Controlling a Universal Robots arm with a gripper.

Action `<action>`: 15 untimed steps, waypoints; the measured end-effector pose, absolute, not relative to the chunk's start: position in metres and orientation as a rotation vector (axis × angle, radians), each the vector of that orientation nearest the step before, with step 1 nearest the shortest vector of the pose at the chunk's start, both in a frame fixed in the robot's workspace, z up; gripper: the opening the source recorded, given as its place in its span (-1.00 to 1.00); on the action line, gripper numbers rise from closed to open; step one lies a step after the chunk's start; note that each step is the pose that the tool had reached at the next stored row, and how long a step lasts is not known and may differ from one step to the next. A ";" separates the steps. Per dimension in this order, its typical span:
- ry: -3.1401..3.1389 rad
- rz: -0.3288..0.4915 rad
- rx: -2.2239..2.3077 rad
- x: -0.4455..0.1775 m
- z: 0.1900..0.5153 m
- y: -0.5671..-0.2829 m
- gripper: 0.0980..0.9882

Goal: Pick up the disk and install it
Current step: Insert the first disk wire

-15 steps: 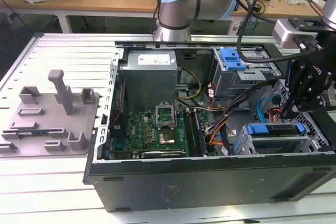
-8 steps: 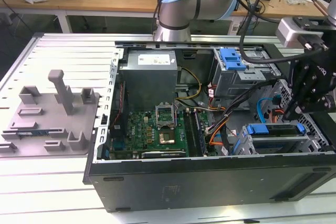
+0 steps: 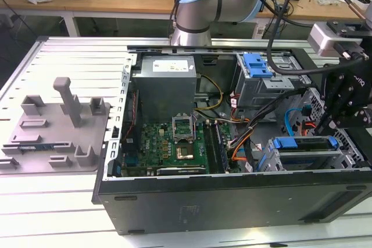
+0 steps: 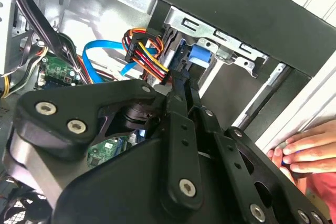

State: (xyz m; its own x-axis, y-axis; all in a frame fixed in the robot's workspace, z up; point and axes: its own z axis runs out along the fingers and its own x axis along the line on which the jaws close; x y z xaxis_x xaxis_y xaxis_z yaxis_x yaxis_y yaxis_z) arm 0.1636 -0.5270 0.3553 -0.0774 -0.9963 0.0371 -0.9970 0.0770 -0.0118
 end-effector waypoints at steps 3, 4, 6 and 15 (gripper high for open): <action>-2.292 0.053 2.120 0.164 0.355 -0.527 -0.85; -2.294 0.053 2.117 0.164 0.355 -0.527 -0.85; -2.305 0.053 2.104 0.164 0.355 -0.527 -0.85; -2.317 0.053 2.091 0.164 0.355 -0.527 -0.85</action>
State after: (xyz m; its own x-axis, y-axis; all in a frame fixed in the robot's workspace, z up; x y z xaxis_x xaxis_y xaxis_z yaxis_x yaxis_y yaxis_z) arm 0.1635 -0.5271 0.3550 -0.1026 -0.9940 0.0376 -0.9947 0.1023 -0.0118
